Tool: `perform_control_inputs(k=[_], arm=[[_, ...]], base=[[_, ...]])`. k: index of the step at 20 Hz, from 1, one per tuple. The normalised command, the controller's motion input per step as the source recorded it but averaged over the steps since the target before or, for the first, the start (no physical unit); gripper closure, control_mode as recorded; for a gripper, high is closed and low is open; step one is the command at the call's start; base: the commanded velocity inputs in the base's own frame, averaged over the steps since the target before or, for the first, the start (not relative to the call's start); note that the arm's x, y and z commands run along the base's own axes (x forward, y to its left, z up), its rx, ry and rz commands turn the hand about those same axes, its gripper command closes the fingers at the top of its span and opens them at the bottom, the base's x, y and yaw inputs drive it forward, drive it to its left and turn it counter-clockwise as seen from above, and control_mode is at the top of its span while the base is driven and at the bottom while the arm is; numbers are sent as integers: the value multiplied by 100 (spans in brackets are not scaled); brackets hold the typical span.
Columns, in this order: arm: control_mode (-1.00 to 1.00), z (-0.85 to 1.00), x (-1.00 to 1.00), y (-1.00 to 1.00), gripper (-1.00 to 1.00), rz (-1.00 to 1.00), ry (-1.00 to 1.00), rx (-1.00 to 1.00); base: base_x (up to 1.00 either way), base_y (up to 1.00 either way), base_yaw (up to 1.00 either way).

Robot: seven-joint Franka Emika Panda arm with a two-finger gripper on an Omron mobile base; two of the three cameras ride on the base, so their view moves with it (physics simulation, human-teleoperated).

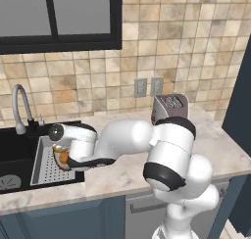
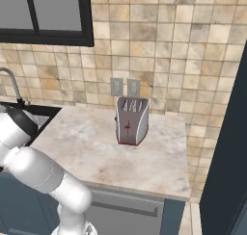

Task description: Dump the tangerine and lemon from the bowl so the bowl can be washed. Place the bowl in the sink after clearing the leftovers.

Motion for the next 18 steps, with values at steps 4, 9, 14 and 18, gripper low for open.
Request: perform_control_inputs(k=[4, 9, 14, 18], arm=[[-100, 0, 0, 17, 100, 0, -6, -11], [-100, 0, 0, 12, 100, 0, -2, -6], [-100, 2, -2, 16, 100, 0, -9, -12], [-100, 0, -2, 2, 100, 0, -5, -12]], base=[[0, 0, 0], [0, 0, 0], [0, 0, 0], [0, 0, 0]])
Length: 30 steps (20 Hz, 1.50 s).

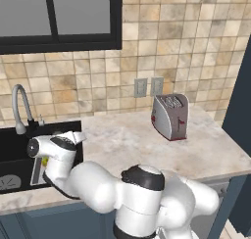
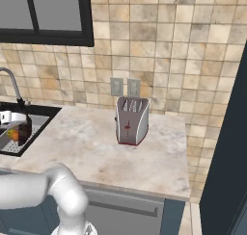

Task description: Dump the tangerine and lemon from the bowl so the bowl can be washed. Place the bowl in the sink after clearing the leftovers.

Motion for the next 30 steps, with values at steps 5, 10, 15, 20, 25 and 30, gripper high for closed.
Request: perform_control_inputs(k=[5, 10, 15, 20, 25, 30], arm=[[-100, 0, 0, 0, 100, 0, -7, -5], [-100, 4, -17, -24, 100, 0, -15, 3], [-100, 16, -51, -84, 100, 0, -21, 28], [-100, 36, -59, -100, 100, 0, -21, 45], [-100, 57, -49, -100, 100, 0, -22, 52], [-100, 61, -45, -100, 100, 0, -18, 59]], base=[[0, 0, 0], [0, 0, 0], [0, 0, 0], [0, 0, 0], [0, 0, 0], [0, 0, 0]])
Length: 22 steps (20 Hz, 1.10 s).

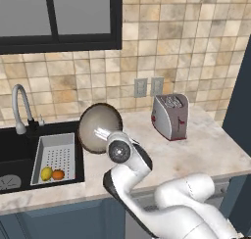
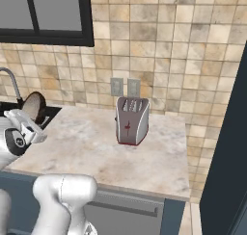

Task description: Dump the tangerine and lemon from the bowl so the bowl can be washed. Place the bowl in the sink after clearing the leftovers.

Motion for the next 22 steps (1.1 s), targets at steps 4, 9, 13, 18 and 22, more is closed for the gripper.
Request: perform_control_inputs(k=[4, 9, 13, 18, 22], arm=[[-100, 61, -47, -100, 100, 0, -10, 68], [-100, 74, -28, -87, 100, -6, 4, 71], [-100, 82, -14, -72, 100, -14, 44, 41], [-100, 2, -9, -51, 100, -17, 51, 3], [-100, -19, -14, -24, 100, -6, 11, 0]], base=[[0, 0, 0], [0, 0, 0], [0, 0, 0], [0, 0, 0], [0, 0, 0]])
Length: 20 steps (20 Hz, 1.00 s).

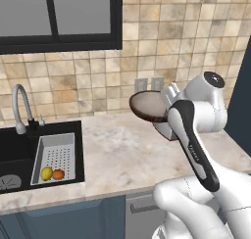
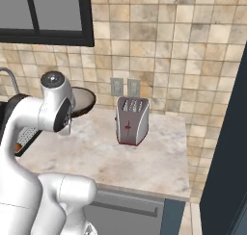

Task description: Dump the tangerine and lemon from the bowl so the bowl can be washed. Place the bowl in the sink after clearing the leftovers.

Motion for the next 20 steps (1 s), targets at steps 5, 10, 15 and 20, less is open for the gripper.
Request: perform_control_inputs(k=[5, 10, 15, 20], arm=[[-100, 0, 0, 0, 100, 0, 0, 0], [-100, -3, -37, -4, 100, 0, 0, 2], [100, 0, 0, 0, 100, 0, 0, 0], [100, 0, 0, 0, 100, 0, 0, 0]], base=[[0, 0, 0], [0, 0, 0], [-65, 4, 0], [-42, 51, 0]])
